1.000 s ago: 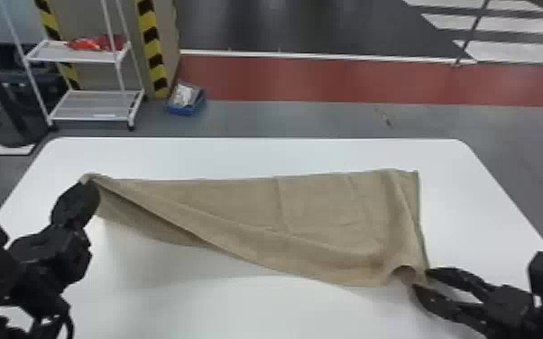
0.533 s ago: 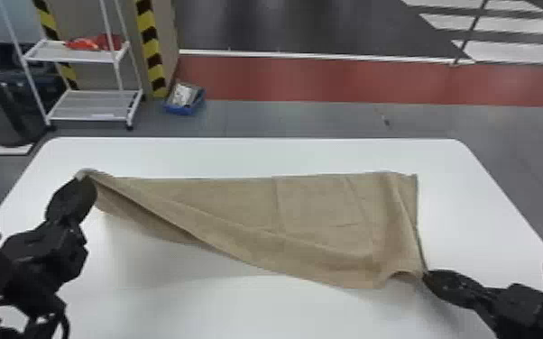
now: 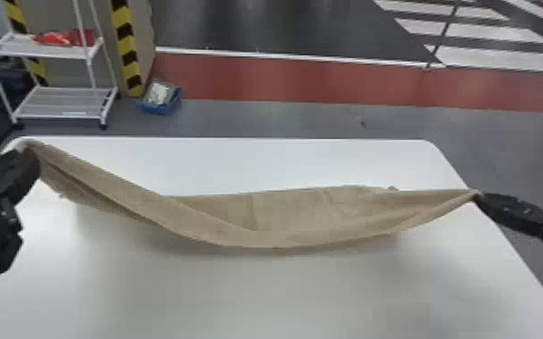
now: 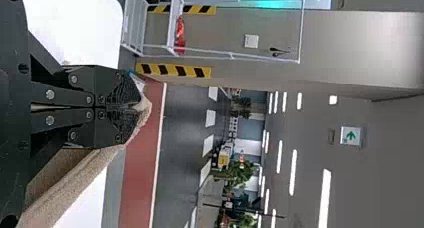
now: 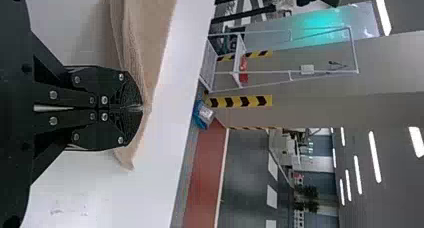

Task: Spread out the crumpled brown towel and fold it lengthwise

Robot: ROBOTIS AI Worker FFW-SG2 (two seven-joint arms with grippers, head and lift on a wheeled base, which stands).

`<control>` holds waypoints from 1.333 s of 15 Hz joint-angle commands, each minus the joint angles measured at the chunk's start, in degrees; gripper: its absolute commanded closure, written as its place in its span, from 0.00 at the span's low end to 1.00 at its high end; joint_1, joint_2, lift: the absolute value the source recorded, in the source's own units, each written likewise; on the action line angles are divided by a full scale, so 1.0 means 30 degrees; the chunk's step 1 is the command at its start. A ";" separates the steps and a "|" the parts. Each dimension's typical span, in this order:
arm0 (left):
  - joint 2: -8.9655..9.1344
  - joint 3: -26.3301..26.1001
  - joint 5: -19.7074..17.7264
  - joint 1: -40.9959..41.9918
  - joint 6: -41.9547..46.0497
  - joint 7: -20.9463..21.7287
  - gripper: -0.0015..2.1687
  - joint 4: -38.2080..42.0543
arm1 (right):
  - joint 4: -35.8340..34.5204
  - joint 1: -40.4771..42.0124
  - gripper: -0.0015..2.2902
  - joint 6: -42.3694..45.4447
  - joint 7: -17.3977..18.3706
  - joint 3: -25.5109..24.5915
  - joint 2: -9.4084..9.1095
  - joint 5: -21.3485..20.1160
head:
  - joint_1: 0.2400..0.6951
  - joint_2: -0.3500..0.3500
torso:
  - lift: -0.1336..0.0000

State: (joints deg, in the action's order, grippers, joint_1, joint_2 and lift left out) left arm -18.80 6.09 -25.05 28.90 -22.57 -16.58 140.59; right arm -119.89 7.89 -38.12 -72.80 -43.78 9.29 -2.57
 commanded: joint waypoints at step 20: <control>-0.0618 -0.2146 -0.1874 -1.3383 -0.0375 0.1981 0.63 -1.2732 | 1.4973 -1.2094 0.74 0.6802 0.3790 0.4309 0.2937 -0.2717 | 0.35 0.36 | 0.07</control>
State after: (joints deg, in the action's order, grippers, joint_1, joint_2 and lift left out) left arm -20.56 -1.04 -30.96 -16.42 -23.88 -10.54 99.13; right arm -73.09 -34.00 -18.41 -60.57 -30.96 16.41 -13.25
